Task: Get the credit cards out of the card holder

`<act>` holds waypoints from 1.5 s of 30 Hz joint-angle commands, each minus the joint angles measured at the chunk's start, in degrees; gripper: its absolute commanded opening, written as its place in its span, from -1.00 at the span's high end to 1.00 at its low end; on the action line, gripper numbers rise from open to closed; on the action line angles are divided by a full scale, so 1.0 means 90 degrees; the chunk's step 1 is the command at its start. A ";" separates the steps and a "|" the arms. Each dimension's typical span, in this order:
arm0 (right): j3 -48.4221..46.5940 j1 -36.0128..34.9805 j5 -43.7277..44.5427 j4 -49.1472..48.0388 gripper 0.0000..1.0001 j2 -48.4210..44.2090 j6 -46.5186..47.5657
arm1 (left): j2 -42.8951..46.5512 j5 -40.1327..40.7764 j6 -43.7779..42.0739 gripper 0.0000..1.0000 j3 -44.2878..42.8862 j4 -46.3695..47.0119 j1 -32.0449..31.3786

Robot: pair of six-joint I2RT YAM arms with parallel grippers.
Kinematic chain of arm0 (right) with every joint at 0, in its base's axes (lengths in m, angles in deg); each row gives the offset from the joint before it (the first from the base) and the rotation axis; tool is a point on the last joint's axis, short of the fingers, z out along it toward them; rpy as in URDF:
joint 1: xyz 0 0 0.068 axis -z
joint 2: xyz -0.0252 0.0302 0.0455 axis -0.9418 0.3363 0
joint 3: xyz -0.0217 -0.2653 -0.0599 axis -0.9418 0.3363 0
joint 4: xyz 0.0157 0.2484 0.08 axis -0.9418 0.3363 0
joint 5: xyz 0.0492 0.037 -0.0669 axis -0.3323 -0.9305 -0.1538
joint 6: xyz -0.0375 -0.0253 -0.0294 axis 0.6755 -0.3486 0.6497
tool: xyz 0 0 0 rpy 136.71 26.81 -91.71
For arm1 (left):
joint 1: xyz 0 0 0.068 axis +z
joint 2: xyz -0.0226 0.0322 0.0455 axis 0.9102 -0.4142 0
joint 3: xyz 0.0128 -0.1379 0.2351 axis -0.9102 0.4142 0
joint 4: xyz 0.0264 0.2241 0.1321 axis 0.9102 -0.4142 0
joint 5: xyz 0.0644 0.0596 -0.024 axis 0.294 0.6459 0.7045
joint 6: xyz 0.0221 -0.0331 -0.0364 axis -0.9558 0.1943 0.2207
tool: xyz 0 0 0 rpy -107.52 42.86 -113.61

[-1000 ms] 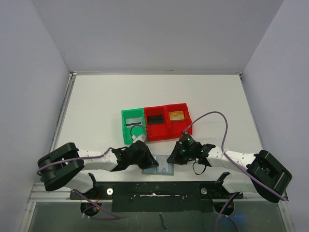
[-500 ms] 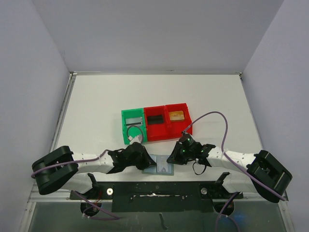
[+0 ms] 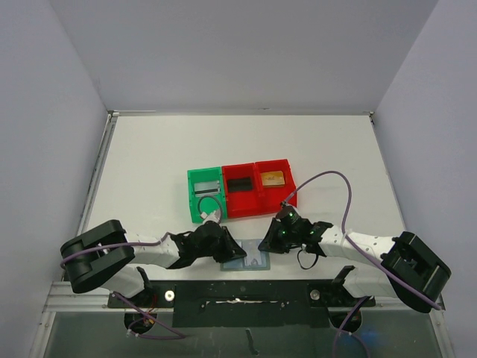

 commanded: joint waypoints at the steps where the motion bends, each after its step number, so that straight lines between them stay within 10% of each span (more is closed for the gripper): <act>1: -0.0026 -0.0068 0.0173 0.0296 0.82 0.0020 0.0138 | -0.0196 -0.0179 0.0307 0.96 0.0241 0.0934 -0.0024; 39: -0.0482 -0.0125 -0.0619 -0.0510 0.48 0.0210 0.0573 | 0.0836 0.0359 0.0388 1.00 0.0608 0.0281 -0.0005; 45: -0.0328 -0.0138 -0.0474 -0.0380 0.57 0.0451 0.0421 | 0.0829 0.0356 0.0413 0.70 0.0600 0.0299 0.0003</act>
